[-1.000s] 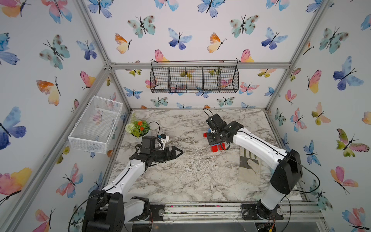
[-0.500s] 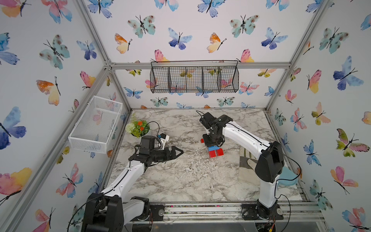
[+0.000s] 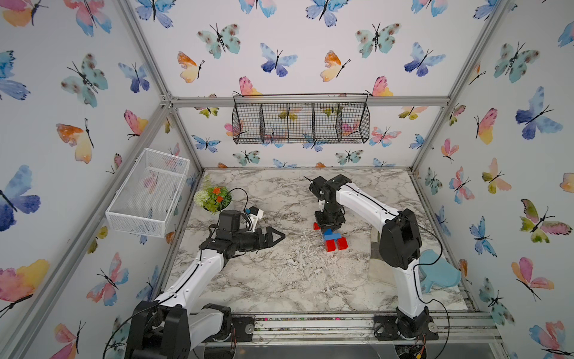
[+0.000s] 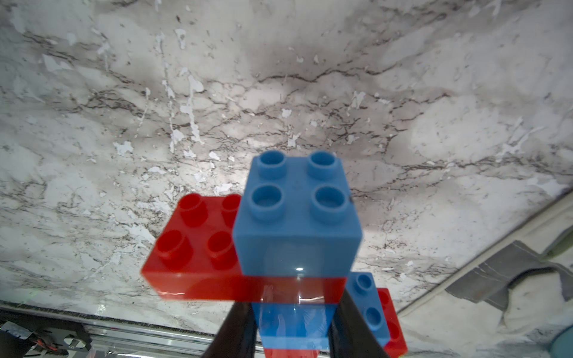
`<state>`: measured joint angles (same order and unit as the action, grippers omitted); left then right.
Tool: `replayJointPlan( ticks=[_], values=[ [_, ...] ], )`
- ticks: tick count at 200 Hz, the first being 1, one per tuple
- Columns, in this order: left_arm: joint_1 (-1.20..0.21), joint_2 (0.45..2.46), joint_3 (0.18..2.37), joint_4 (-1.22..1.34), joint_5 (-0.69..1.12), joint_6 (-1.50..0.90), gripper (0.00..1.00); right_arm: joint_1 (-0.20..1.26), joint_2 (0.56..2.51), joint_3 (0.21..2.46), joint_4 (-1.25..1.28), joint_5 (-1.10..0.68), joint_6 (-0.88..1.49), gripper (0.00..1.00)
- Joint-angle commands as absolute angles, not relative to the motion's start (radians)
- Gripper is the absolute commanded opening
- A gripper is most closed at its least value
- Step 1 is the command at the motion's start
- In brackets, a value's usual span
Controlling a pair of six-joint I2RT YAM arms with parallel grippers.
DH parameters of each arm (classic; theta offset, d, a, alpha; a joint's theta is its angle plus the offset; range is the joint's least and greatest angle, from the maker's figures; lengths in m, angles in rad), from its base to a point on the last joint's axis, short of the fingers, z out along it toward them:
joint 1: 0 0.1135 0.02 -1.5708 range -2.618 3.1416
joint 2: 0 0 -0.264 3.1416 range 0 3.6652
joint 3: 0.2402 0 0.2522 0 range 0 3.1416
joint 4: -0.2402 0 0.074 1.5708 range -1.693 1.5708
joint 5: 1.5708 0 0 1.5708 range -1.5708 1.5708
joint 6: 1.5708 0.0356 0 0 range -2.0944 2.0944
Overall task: Assemble a giraffe with lego
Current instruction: Adjust the lego brick at the center of the board.
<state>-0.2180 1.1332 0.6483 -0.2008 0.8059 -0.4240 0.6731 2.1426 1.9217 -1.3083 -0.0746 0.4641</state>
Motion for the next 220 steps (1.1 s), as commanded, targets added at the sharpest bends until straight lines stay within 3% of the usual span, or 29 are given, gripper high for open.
replayJointPlan(
  ticks=[1, 220],
  values=[
    [-0.222, 1.111, 0.638, -0.212, 0.831, -0.420, 0.98, 0.672, 2.166, 1.950, -1.371, -0.103, 0.481, 0.31],
    [-0.222, 1.078, 0.625, -0.233, 0.833, -0.404, 0.98, 0.622, 2.391, 2.144, -1.371, -0.138, 0.565, 0.34]
  ],
)
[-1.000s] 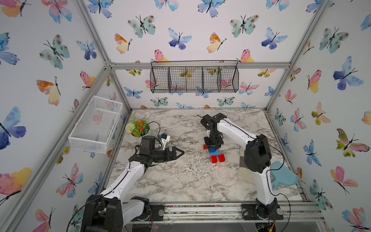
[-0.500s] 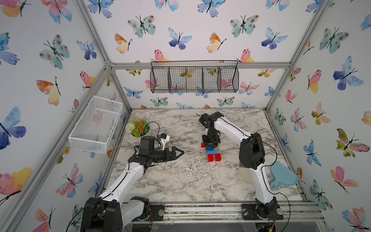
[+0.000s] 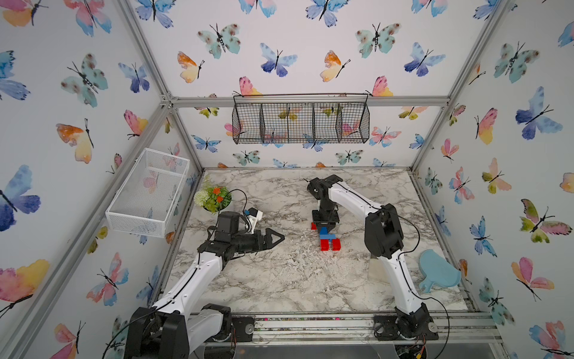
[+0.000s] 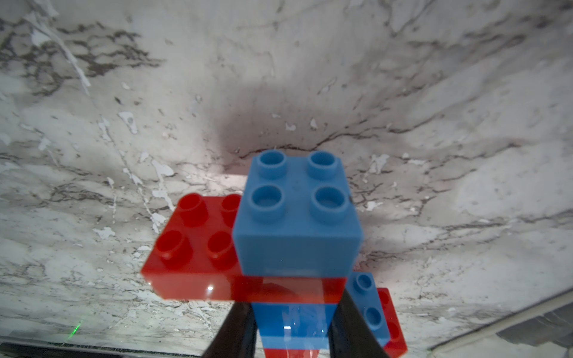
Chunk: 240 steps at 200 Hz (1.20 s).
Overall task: Assemble a giraffe with lego
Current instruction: Adjust the lego brick at the center of the board.
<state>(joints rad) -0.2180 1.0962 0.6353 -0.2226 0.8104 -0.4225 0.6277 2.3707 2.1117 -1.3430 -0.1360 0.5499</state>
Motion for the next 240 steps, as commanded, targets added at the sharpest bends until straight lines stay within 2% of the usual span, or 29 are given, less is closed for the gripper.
replayJointPlan(
  ticks=[1, 114, 197, 240],
  values=[
    [-0.222, 1.078, 0.625, -0.233, 0.833, -0.403, 0.98, 0.622, 2.391, 2.144, -1.371, -0.138, 0.565, 0.34],
    [-0.222, 1.065, 0.625, -0.239, 0.824, -0.397, 0.98, 0.615, 2.425, 2.148, -1.372, -0.121, 0.557, 0.37],
    [-0.222, 1.061, 0.626, -0.245, 0.815, -0.394, 0.98, 0.615, 2.420, 2.131, -1.371, -0.130, 0.549, 0.44],
    [-0.222, 1.071, 0.626, -0.250, 0.799, -0.392, 0.98, 0.615, 2.354, 2.138, -1.371, -0.100, 0.549, 0.53]
  ],
)
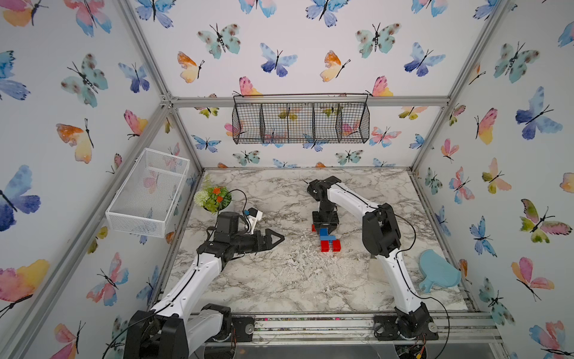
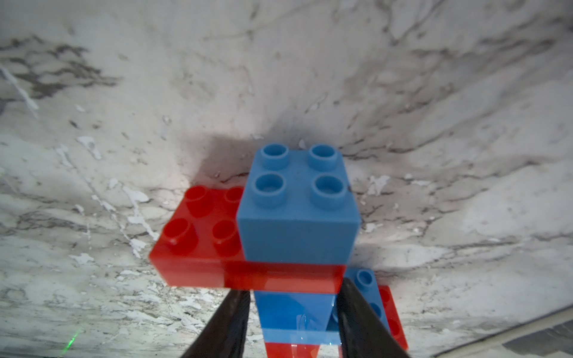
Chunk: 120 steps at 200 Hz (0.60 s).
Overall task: Assemble a giraffe with lego
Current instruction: Adjust the lego brick at the center of the board.
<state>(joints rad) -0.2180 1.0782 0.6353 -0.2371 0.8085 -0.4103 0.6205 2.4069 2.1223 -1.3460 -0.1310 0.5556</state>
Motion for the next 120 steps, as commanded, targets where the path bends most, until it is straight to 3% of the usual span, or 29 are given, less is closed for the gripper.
replayJointPlan(
  ticks=[1, 120],
  values=[
    [-0.222, 1.071, 0.627, -0.251, 0.798, -0.392, 0.98, 0.615, 2.352, 2.138, -1.371, -0.100, 0.550, 0.53],
    [-0.221, 1.069, 0.626, -0.214, 0.604, -0.395, 0.98, 0.615, 1.926, 1.655, -0.937, -0.070, 0.415, 0.72]
  ],
)
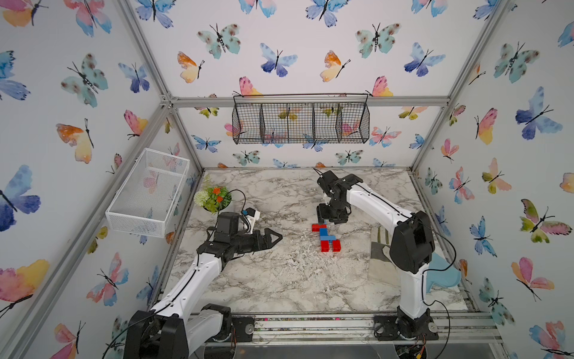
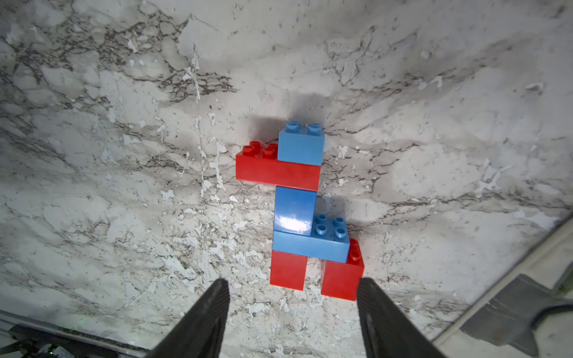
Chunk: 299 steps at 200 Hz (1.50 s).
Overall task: Assemble a giraffe with lego
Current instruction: Adjust the lego brick at the center of the board, then reset both arms
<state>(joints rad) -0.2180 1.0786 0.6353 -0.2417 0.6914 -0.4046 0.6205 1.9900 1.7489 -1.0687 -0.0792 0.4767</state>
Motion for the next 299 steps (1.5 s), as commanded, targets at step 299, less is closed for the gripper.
replayJointPlan(
  ticks=[299],
  values=[
    [-0.006, 1.292, 0.238, 0.959, -0.006, -0.016, 0.98, 0.252, 1.358, 0.478, 0.652, 0.308, -0.121, 0.98]
  ],
)
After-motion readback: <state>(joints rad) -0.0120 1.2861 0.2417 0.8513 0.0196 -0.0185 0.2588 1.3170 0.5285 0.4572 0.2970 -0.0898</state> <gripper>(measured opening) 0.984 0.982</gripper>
